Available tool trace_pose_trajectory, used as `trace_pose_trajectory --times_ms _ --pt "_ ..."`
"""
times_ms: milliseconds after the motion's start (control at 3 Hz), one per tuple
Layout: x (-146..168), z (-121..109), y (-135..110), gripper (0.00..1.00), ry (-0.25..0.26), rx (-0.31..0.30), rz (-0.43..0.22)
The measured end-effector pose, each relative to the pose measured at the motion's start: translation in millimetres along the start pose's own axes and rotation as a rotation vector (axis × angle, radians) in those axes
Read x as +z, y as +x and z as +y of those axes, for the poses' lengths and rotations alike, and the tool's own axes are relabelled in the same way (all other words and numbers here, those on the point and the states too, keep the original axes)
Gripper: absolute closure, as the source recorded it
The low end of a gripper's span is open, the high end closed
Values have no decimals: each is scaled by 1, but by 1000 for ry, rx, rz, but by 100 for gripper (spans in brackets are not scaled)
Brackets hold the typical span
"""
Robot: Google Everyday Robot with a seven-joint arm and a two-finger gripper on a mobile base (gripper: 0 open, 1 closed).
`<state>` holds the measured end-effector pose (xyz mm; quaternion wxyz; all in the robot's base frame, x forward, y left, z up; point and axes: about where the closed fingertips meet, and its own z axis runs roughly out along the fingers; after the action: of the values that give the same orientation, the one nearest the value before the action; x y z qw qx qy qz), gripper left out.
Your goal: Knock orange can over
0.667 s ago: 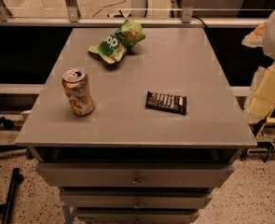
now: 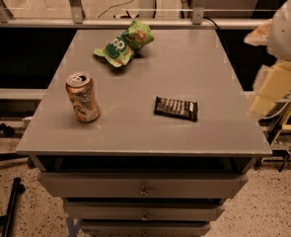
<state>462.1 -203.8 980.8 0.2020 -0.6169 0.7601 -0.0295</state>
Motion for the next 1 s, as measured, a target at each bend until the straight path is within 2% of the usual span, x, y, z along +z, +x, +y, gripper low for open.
trace_pose_trajectory --times_ms 333,667,1000 --pt "33 -33 -29 0 -6 -81 -143" --pt "33 -33 -29 0 -6 -81 -143" --pt "45 -46 -57 0 -3 -136 -207"
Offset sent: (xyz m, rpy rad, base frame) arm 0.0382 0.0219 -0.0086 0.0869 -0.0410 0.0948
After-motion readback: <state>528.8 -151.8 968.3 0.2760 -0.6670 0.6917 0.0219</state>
